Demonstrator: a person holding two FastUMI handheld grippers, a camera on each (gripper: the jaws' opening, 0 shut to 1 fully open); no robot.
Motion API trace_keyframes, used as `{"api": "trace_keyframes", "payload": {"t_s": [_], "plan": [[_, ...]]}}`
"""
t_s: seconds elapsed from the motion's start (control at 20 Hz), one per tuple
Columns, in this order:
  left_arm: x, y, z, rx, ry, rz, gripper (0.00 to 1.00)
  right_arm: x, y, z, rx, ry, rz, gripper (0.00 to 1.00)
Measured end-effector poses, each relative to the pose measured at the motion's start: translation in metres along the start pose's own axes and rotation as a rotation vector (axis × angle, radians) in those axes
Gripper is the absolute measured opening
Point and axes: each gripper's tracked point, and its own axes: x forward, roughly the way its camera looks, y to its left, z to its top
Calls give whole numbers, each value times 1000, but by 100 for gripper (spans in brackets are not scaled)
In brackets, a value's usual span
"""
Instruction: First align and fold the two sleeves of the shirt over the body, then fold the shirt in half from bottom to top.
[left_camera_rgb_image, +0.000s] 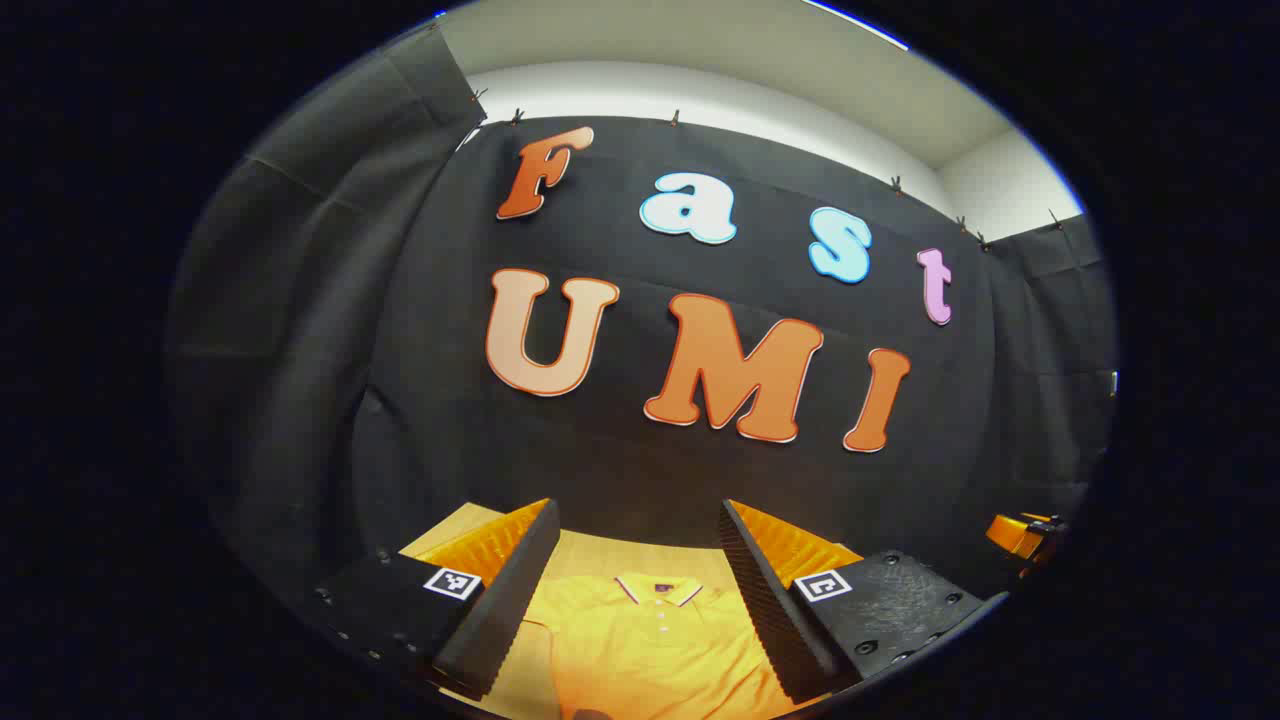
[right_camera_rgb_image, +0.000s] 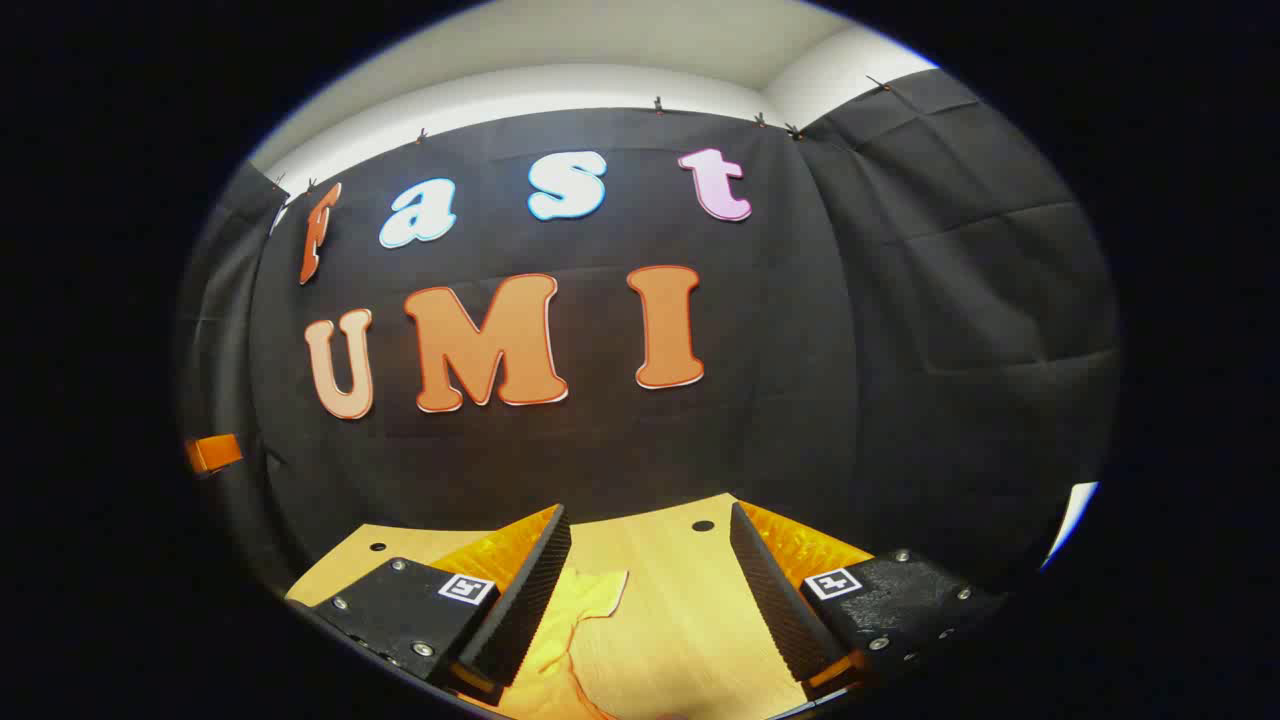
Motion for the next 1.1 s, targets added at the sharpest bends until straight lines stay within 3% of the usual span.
{"api": "trace_keyframes", "payload": {"t_s": [0.15, 0.3, 0.35, 0.55, 0.75, 0.85, 1.1], "plan": [[19, 25, -2, 22, 25, 49, 98, 18, 7, 5, 8, 19, -2, 97], [40, 35, 4, -46, 19, 82, 98, 50, 17, 9, 31, 49, 57, 100], [48, 38, 10, -60, 6, 94, 98, 63, 15, 10, 39, 57, 61, 97], [82, 37, 15, 1, 19, 138, 98, 115, 9, 16, 16, 42, 86, 97], [99, 21, 16, 54, 7, 148, 98, 155, 12, -2, -7, 106, 140, 97], [106, 17, 12, 95, 15, 168, 98, 173, 10, -10, -38, 132, 135, 100], [132, 10, -9, 105, 67, 154, 98, 199, 17, -36, -7, 254, 131, 97]]}}
